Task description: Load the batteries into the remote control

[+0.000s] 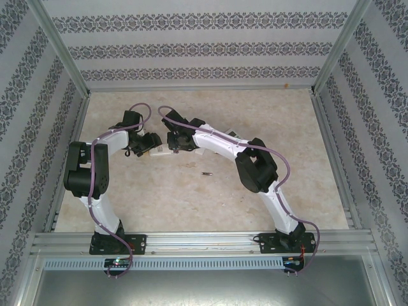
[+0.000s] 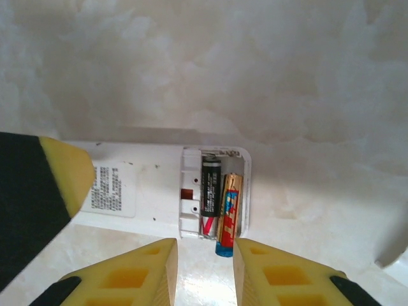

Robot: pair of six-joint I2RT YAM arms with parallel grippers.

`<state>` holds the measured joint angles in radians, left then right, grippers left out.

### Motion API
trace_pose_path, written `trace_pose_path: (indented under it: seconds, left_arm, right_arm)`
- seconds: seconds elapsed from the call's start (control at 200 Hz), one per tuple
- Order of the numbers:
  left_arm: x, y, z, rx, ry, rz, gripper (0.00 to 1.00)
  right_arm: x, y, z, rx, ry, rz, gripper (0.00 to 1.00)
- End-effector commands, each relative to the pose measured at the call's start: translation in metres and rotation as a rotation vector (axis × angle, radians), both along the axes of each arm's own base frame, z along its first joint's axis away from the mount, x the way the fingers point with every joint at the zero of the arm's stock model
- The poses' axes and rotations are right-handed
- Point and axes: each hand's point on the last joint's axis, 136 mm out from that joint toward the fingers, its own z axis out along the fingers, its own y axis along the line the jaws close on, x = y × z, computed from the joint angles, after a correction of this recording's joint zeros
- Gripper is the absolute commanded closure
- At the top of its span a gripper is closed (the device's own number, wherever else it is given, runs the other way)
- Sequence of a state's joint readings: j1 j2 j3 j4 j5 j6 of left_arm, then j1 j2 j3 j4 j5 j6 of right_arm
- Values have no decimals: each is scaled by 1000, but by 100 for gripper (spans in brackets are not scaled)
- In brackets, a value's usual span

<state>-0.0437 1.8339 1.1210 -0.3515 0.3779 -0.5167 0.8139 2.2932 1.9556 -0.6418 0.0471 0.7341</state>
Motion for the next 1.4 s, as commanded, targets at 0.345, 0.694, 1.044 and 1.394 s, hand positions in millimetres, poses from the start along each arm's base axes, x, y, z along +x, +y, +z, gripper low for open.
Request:
trace_pose_path:
  seconds: [0.345,0.694,1.044,1.394]
  left_arm:
    - [2,1,10,5,-28,-12,36]
    - [5,0,13,-1,-37,-8,36]
    - [5,0,11,-3,-35,-9,36]
    - [3,1,12,6,-34,-14,36]
  right_arm:
    - [-8,-2,-52,-61,108,-6,79]
    - [-7,-9,-26,-54,66,-9,85]
    - [-6,-7,6,-12,25,-7,86]
    - [13,1,-20,-41,5,-22,83]
